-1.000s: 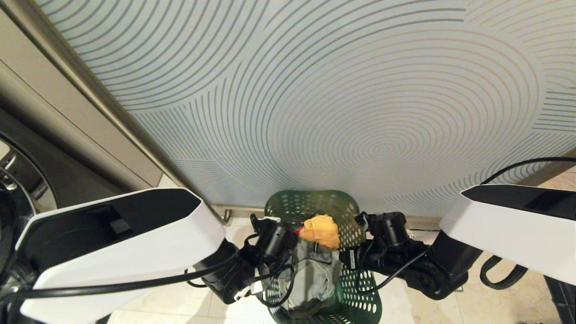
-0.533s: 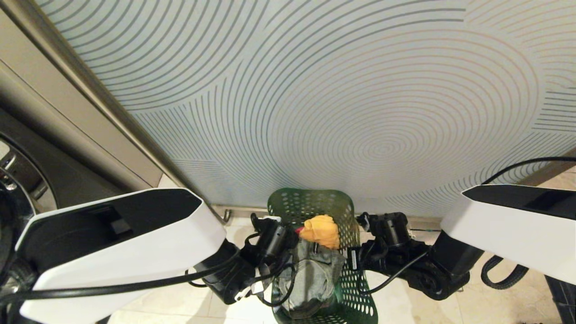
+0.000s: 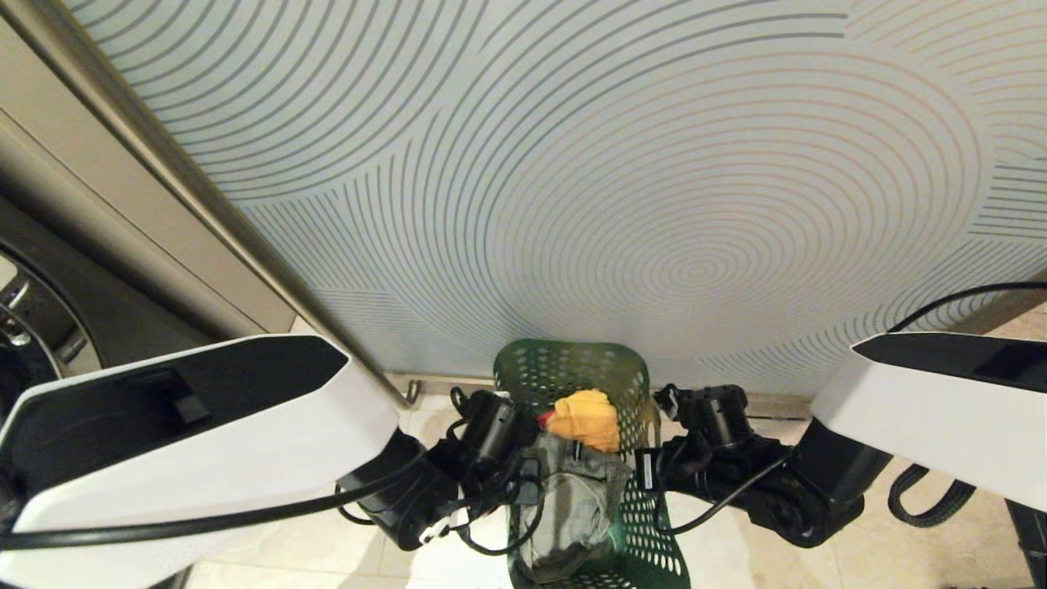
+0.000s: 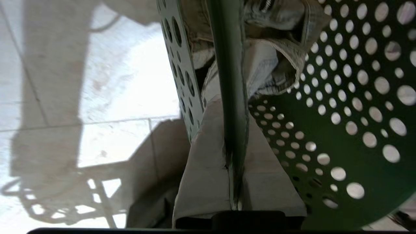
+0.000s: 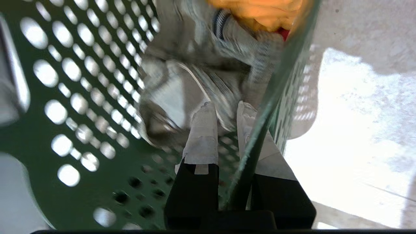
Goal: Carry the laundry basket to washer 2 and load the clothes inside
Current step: Pick up the clothes basket and put it beside the washing machine
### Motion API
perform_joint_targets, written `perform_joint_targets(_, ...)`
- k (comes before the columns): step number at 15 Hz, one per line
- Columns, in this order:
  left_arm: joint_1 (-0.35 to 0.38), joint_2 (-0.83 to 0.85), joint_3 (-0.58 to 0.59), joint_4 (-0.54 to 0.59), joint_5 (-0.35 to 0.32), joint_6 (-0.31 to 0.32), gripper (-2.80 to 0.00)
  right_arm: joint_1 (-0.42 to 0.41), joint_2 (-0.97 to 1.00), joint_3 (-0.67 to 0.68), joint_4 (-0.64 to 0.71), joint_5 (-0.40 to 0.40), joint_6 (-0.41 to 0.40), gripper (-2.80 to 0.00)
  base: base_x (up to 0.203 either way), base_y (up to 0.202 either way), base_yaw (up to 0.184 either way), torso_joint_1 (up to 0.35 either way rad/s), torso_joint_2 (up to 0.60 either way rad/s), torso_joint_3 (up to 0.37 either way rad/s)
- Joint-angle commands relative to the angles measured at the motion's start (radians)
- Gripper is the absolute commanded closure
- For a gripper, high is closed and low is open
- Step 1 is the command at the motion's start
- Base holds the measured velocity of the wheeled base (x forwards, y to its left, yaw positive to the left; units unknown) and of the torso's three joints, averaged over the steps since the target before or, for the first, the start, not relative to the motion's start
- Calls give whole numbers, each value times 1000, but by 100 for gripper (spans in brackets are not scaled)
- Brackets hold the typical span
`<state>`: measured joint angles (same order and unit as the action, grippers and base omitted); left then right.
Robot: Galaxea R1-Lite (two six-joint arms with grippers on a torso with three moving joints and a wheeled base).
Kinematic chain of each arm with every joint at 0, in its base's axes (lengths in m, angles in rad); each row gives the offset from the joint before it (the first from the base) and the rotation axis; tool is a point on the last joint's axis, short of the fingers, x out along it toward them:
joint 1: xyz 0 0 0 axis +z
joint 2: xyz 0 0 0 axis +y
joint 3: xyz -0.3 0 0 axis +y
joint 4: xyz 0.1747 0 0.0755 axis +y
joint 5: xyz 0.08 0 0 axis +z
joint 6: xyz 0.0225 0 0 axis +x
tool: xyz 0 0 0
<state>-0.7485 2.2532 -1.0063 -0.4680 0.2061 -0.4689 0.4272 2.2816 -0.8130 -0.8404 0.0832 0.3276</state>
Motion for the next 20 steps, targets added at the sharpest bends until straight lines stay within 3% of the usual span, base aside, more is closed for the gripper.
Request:
perform_joint_targets(1,-1,-62,26,-4,-10,-8,0,2,-59,8,-6,1,8,0,0,0,0,0,0,0)
perform_joint_targets(6,-14,-145,101,-2,-101,4,0,12,-160,76,0,0,-1,0,0,0,0,0,0,0)
perform_joint_targets(15,-14,-246,179,11,-100,3,0,59,-226,133,9,-3,4,0,0,0,0,0,0,0)
perform_joint_targets(20,-22,-279,214,11,-100,3,0,89,-264,142,11,-44,5,0,0,0,0,2,-1,143)
